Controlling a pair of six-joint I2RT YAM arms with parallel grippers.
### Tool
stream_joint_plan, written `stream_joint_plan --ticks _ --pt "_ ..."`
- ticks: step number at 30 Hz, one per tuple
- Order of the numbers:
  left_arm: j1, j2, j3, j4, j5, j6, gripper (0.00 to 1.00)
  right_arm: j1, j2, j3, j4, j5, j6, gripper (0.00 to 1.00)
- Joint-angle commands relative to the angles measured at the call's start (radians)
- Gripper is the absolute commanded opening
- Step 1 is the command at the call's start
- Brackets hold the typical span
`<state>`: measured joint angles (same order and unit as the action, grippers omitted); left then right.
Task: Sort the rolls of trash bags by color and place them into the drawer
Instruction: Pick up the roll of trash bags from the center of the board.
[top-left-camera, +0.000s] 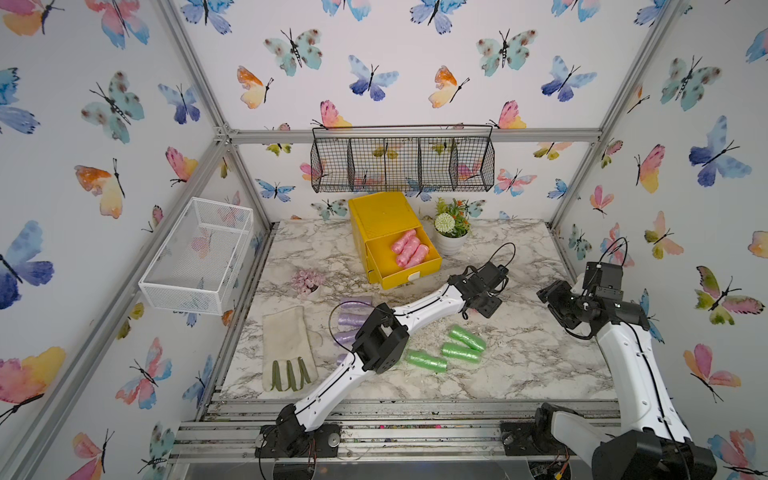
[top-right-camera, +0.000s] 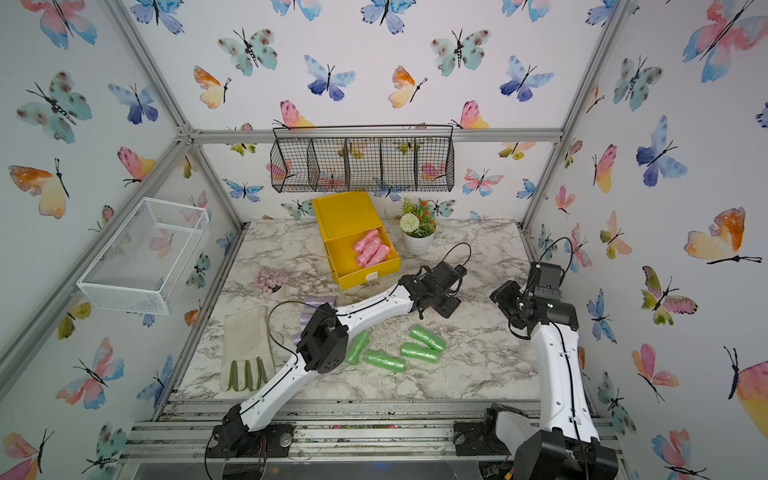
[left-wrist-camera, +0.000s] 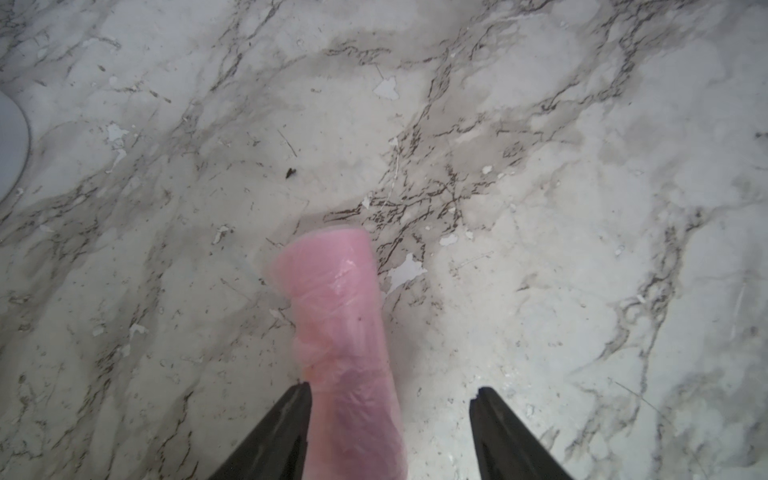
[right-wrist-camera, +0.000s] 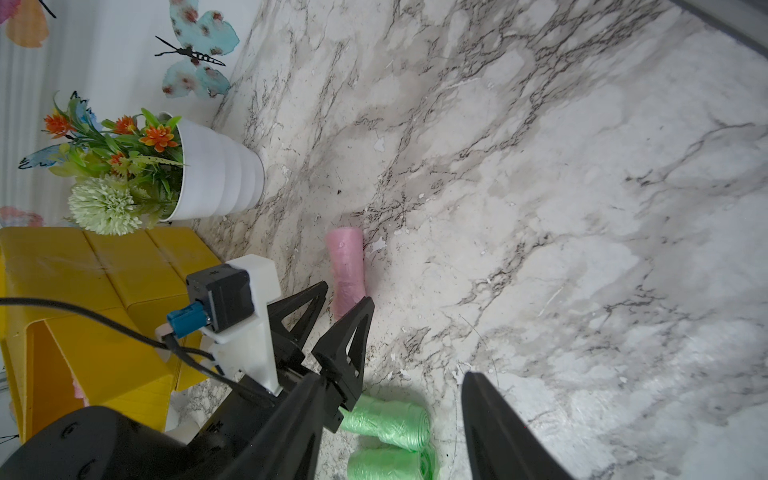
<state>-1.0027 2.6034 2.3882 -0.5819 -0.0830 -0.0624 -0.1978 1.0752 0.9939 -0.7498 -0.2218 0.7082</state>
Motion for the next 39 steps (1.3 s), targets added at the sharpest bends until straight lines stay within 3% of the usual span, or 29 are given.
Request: stream_joint_plan --ticks 1,7,20,26,33,39 --pt "-0.001 0.033 -0.006 0.01 -0.055 0.02 0.66 -0.006 -0.017 0.003 -0.028 -0.011 -0.015 0.58" --pt "0.017 0.034 -0.027 0.037 -0.049 0.007 0.64 -0.005 -0.023 0.003 -0.03 -0.011 -0.015 0.58" --pt "0.027 0.024 -0.033 0.064 -0.021 -0.007 0.49 -0.006 -0.018 0.005 -0.026 -0.024 -0.016 0.58" --pt "0.026 0.009 -0.035 0.056 -0.011 -0.01 0.34 -0.005 -0.027 0.007 -0.025 -0.017 -0.015 0.58" --pt "0.022 -0.103 -0.118 0.066 0.01 -0.033 0.19 -0.005 -0.039 0.007 -0.022 -0.027 -0.006 0.58" --pt "0.022 -0.363 -0.255 0.073 0.061 -0.084 0.18 -0.006 -0.056 0.019 -0.013 -0.053 0.008 0.57"
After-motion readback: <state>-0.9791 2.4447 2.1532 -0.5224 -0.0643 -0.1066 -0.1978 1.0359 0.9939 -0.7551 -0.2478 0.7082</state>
